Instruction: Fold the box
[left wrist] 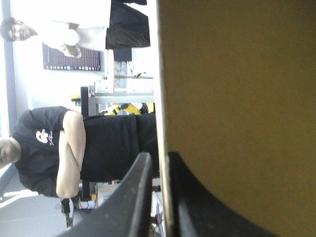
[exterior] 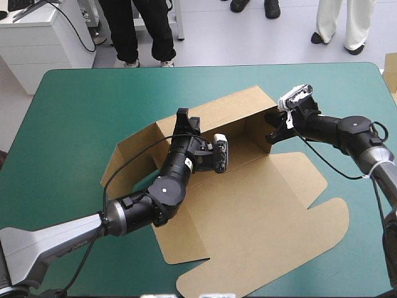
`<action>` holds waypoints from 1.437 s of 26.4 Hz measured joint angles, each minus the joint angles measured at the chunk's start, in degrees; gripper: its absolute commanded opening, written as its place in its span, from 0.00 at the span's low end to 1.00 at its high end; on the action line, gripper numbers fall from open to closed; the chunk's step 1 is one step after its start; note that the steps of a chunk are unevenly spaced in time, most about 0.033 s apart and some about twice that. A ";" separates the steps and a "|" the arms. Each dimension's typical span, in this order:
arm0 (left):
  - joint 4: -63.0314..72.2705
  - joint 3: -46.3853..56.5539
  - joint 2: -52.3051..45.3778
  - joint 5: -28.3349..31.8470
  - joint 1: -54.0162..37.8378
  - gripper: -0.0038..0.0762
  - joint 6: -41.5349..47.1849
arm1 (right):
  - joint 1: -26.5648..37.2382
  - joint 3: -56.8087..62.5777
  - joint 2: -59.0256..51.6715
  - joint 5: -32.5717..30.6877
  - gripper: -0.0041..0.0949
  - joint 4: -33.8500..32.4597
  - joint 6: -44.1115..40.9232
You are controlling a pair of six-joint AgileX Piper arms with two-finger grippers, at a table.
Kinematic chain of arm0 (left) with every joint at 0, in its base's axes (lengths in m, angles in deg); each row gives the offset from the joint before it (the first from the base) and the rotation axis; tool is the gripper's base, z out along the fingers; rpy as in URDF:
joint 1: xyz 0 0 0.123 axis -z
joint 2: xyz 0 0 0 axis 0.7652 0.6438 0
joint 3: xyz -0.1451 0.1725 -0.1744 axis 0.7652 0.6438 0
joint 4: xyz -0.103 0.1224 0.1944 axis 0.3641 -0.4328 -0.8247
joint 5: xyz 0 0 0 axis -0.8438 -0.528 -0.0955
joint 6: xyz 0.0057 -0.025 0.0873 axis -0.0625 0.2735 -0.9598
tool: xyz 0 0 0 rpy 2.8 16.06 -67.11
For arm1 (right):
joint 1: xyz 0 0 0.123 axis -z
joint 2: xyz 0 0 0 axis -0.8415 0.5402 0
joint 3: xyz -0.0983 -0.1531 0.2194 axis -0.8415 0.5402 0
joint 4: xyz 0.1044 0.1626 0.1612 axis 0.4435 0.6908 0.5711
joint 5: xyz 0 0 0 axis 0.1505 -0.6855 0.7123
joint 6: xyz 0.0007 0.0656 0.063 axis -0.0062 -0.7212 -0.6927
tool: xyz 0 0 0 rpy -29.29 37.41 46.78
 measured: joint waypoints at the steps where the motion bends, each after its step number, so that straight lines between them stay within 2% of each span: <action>1: -0.01 0.00 -0.28 0.68 0.08 0.39 0.00 | 0.00 0.00 0.00 -0.12 0.02 0.00 0.08; 4: -0.12 0.00 -0.85 1.98 0.23 0.49 0.00 | 0.00 0.00 0.00 -0.19 0.02 0.00 0.13; 11: 0.83 0.00 -1.55 3.16 1.48 0.49 0.00 | 0.00 0.00 0.00 -0.07 0.02 -0.32 -0.56; 28: 8.87 -0.43 -8.83 4.54 13.38 0.49 0.00 | -0.06 0.00 0.00 -0.37 0.02 -0.91 -2.26; 35: 15.35 -11.69 -10.31 1.42 13.89 0.49 -0.13 | -0.06 0.00 0.00 -0.24 0.02 -1.05 -2.67; 38: 16.61 -16.09 -10.31 0.98 8.83 0.49 -0.18 | -0.06 0.00 0.00 -0.12 0.02 -1.96 -4.39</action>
